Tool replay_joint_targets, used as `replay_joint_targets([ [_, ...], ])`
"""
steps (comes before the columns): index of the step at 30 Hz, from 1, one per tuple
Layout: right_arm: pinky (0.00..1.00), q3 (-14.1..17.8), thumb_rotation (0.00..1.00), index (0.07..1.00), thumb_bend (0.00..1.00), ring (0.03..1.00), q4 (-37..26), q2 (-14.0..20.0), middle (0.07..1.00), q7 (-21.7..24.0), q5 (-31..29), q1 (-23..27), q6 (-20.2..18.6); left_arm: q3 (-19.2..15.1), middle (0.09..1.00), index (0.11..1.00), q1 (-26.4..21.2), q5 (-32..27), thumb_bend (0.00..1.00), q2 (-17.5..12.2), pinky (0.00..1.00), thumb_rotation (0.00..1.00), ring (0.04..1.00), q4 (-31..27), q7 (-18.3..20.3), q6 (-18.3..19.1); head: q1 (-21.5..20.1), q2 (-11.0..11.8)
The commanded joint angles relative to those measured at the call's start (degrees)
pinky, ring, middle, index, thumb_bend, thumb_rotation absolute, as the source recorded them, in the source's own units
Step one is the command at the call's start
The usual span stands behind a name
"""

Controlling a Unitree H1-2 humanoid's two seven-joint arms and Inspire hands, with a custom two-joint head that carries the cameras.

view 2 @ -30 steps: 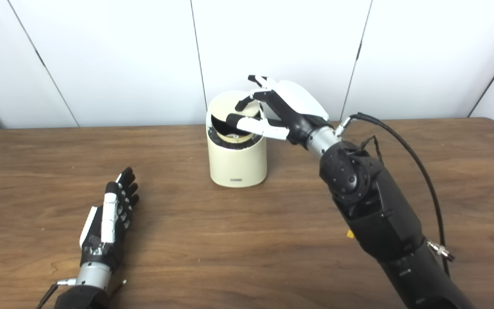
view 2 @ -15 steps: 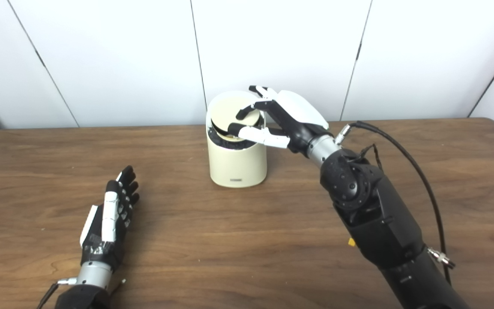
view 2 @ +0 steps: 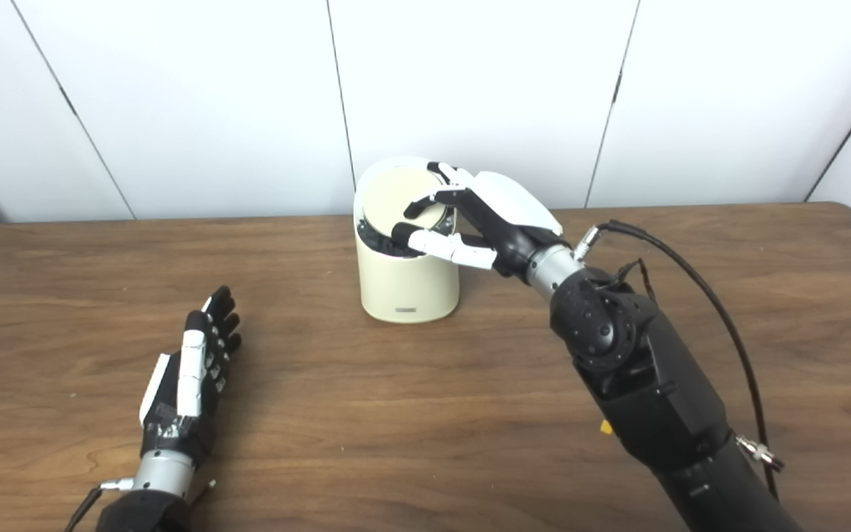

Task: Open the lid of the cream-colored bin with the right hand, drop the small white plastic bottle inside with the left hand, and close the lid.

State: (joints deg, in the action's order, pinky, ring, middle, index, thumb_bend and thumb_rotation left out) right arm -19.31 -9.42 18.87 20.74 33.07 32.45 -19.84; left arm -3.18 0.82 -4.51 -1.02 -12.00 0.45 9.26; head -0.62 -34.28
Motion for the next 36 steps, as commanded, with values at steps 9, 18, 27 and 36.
replay_joint_targets([
  [9, 1.0, -0.99, 0.97, 0.73, 0.52, 1.0, -0.55, 0.09, 1.0, 1.77, 0.41, 0.84, 0.16, 0.24, 1.0, 0.999, -1.21, 0.69, 0.62, 0.05, 1.0, 1.0, 1.0, -1.65, -0.41, -1.01, 0.07, -0.19],
  [18, 1.0, -2.52, 1.0, 0.708, 0.56, 1.0, -0.17, 0.61, 1.0, 3.72, 2.96, 1.09, -2.37, 0.55, 1.0, 1.0, -1.44, 0.88, 0.64, -0.09, 1.0, 1.0, 1.0, -1.9, -0.47, -0.5, 0.27, -0.29],
  [27, 1.0, -3.17, 1.0, 0.645, 0.5, 1.0, 1.06, 1.49, 0.97, 3.84, 3.87, 1.31, -1.2, 0.53, 1.0, 1.0, -1.59, 0.76, 0.63, 0.17, 1.0, 1.0, 1.0, -2.0, -0.72, -0.65, 0.34, -0.16],
  [36, 1.0, -2.7, 1.0, 0.669, 0.52, 1.0, 1.12, 1.31, 0.999, 4.12, 3.56, 1.15, -2.02, 0.58, 1.0, 1.0, -1.89, 1.04, 0.62, 0.38, 1.0, 1.0, 1.0, -1.58, -1.01, -1.13, 0.4, 0.07],
])
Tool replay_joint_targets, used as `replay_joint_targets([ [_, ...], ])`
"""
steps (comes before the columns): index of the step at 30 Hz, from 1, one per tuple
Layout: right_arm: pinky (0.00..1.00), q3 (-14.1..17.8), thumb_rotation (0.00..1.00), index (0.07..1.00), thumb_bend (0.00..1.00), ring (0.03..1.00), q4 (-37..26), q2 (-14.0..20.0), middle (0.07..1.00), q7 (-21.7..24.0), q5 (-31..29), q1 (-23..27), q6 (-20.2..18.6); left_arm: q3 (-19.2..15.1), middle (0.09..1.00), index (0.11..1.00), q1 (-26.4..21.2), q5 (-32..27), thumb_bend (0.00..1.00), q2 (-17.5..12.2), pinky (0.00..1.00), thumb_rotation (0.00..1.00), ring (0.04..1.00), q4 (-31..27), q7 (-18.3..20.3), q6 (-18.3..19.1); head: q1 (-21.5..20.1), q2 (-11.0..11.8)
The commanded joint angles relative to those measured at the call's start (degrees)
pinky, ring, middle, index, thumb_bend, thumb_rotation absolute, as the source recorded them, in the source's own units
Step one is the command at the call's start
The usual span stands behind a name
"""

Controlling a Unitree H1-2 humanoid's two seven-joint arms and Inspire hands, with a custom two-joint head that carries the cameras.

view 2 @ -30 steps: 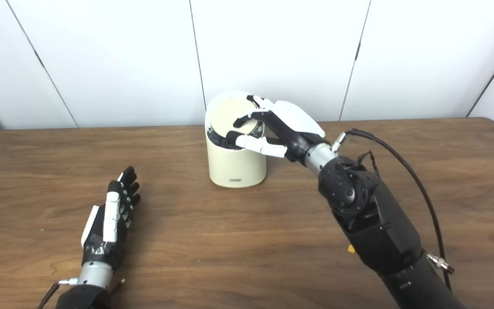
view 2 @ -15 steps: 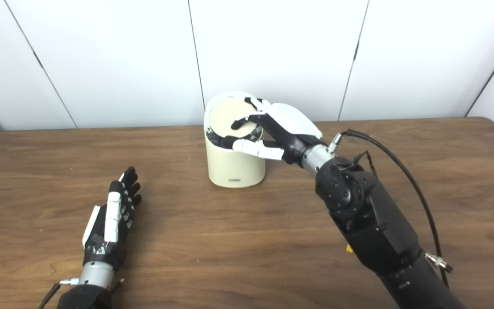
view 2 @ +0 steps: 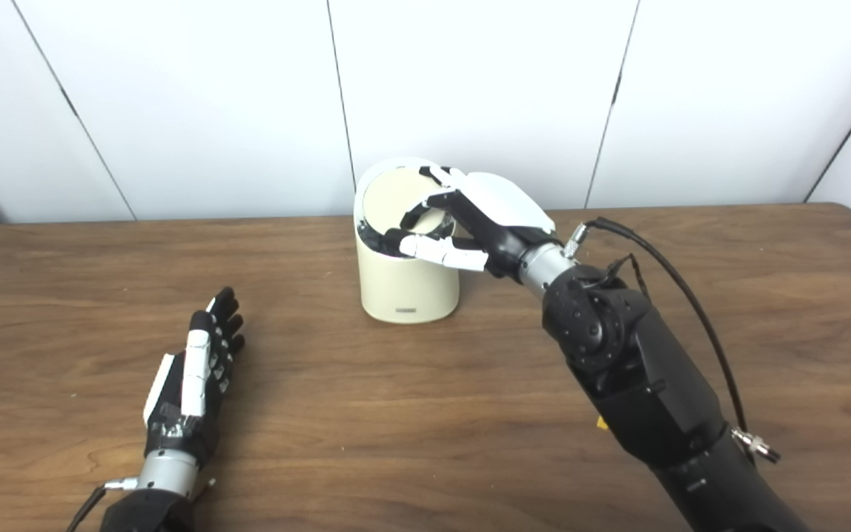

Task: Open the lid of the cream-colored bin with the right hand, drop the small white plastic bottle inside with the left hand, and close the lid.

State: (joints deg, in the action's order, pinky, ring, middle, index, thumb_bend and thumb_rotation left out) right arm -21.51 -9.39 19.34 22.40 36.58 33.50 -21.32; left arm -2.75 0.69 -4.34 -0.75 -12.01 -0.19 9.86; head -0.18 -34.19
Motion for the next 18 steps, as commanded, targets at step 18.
replay_joint_targets([
  [18, 0.98, 4.47, 1.0, 0.781, 0.55, 1.0, -5.91, -0.08, 1.0, 0.22, -2.74, -0.17, 0.4, -0.1, 1.0, 1.0, -1.7, 0.65, 0.62, 0.49, 1.0, 1.0, 1.0, -1.33, -0.07, -1.91, -0.06, -0.02],
])
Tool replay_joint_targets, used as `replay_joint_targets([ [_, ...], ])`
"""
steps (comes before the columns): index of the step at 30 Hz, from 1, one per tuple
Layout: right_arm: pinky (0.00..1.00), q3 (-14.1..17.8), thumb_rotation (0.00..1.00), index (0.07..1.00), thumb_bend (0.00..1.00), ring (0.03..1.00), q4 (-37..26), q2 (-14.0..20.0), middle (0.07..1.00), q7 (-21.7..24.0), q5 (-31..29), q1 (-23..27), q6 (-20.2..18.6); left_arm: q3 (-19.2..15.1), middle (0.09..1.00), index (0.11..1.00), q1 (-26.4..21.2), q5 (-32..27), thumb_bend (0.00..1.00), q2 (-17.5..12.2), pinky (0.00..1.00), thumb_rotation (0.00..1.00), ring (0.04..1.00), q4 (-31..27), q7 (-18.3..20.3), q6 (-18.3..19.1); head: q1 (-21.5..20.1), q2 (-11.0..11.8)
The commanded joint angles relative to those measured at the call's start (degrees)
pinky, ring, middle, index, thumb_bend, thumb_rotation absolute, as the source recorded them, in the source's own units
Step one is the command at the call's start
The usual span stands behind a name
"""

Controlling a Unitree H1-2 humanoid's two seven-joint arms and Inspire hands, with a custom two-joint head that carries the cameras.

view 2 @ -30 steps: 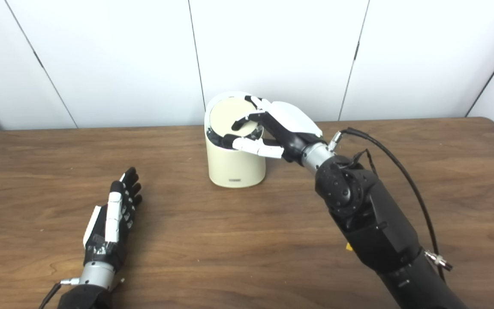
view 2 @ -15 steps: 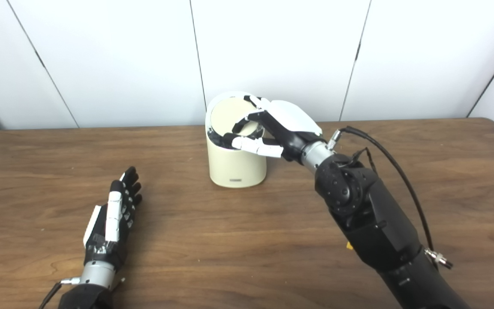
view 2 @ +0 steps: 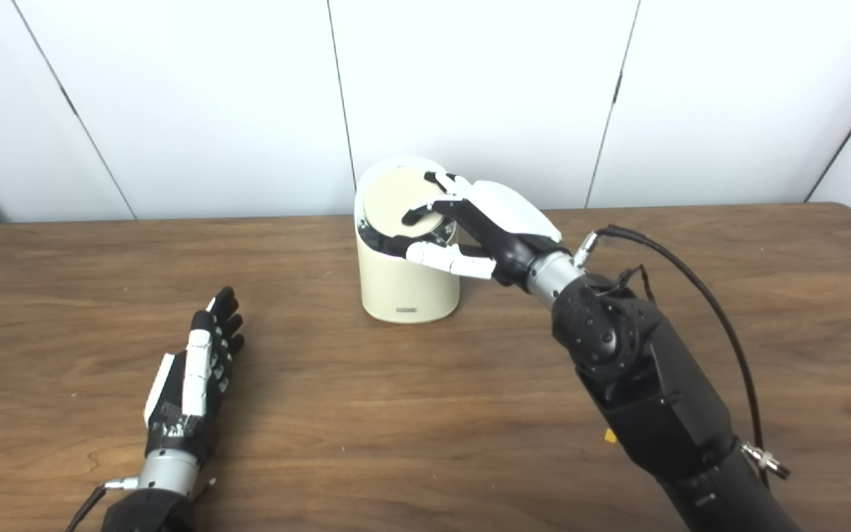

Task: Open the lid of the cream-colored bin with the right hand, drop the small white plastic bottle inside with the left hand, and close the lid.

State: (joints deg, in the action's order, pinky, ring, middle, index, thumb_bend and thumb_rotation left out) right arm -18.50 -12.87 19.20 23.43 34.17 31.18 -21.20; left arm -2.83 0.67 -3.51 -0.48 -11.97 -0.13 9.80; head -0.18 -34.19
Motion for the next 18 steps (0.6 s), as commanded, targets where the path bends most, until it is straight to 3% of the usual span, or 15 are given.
replay_joint_targets([
  [1, 0.97, 1.74, 1.0, 0.777, 0.54, 1.0, -2.69, 0.01, 1.0, -0.82, -0.4, 2.05, 0.29, -0.05, 1.0, 1.0, -1.69, -0.25, 0.62, 0.25, 1.0, 1.0, 1.0, -1.35, -0.12, -1.88, -0.06, -0.02],
  [9, 1.0, 6.34, 1.0, 0.825, 0.52, 1.0, -8.05, 0.18, 1.0, -0.66, -2.25, -2.29, -3.66, -0.08, 1.0, 1.0, -1.76, -0.17, 0.63, -0.09, 1.0, 1.0, 1.0, -1.11, 0.19, -2.38, 0.21, -0.16],
  [14, 0.94, 10.68, 1.0, 0.905, 0.51, 1.0, -9.19, 0.04, 1.0, -3.21, -5.21, -7.63, -2.65, -0.25, 1.0, 1.0, -1.77, 0.16, 0.63, -0.16, 1.0, 1.0, 1.0, -1.02, -0.07, -2.46, 0.21, -0.19],
  [18, 0.96, 14.22, 1.0, 0.93, 0.53, 1.0, -9.14, 0.19, 1.0, -5.16, -8.16, -11.94, -1.26, -0.51, 1.0, 1.0, -1.58, -0.24, 0.62, -0.43, 1.0, 1.0, 1.0, -1.16, 0.26, -2.65, 0.15, -0.42],
])
